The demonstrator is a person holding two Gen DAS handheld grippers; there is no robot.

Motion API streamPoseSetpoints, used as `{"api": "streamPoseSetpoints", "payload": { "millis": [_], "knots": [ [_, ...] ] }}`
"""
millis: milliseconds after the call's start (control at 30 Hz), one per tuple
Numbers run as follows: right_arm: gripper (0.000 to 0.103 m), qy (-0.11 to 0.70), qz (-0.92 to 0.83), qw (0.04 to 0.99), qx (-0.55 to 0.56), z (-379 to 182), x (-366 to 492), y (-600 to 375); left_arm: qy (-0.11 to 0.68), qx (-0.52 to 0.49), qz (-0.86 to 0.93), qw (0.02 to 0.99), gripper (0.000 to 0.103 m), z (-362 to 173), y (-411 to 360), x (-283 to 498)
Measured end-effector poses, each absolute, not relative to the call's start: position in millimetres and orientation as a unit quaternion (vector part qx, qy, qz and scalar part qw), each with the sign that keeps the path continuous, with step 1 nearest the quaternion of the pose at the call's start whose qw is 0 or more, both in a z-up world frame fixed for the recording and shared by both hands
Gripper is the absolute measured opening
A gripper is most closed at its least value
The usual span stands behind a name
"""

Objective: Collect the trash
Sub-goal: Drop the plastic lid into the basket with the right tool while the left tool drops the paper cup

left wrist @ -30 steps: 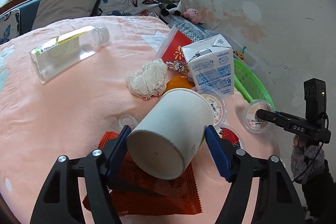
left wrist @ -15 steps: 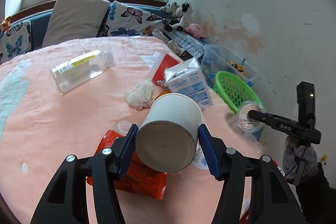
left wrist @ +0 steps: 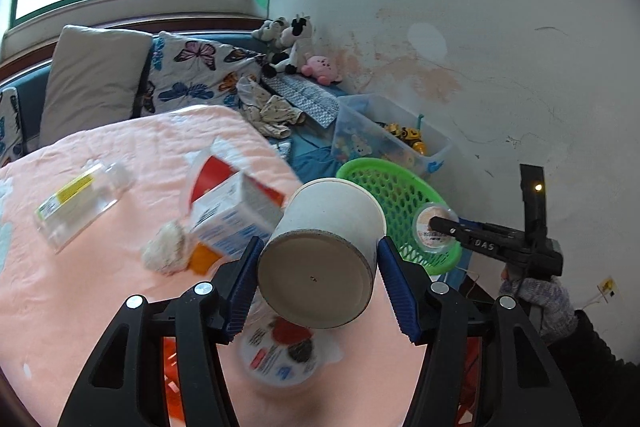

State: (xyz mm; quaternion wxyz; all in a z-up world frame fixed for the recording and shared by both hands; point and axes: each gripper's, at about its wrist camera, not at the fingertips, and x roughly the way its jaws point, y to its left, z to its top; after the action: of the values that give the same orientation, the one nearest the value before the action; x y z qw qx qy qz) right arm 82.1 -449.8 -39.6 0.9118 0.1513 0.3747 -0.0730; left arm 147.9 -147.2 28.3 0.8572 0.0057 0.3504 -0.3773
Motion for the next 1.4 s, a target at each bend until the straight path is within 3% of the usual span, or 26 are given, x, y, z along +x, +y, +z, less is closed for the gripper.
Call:
{"api": "streamPoseSetpoints", "payload": {
  "millis": [133, 300, 800, 1400],
  "knots": [
    [0.037, 0.382, -0.092, 0.906, 0.155, -49, 87, -471, 0.353, 0.013, -0.389, 0.851, 0.057, 32, -181, 154],
    [0.049, 0.389, -0.102, 0.901, 0.165, -60, 88, -491, 0.361, 0.024, -0.402, 0.841, 0.057, 33, -221, 157],
    [0.064, 0.365, -0.111, 0.908, 0.171, -57, 52, -504, 0.412, 0.052, -0.410, 0.812, 0.057, -3, -308, 170],
    [0.065, 0.362, -0.109, 0.905, 0.193, -64, 29, -505, 0.441, 0.057, -0.401, 0.801, 0.057, -29, -329, 172]
  ]
}}
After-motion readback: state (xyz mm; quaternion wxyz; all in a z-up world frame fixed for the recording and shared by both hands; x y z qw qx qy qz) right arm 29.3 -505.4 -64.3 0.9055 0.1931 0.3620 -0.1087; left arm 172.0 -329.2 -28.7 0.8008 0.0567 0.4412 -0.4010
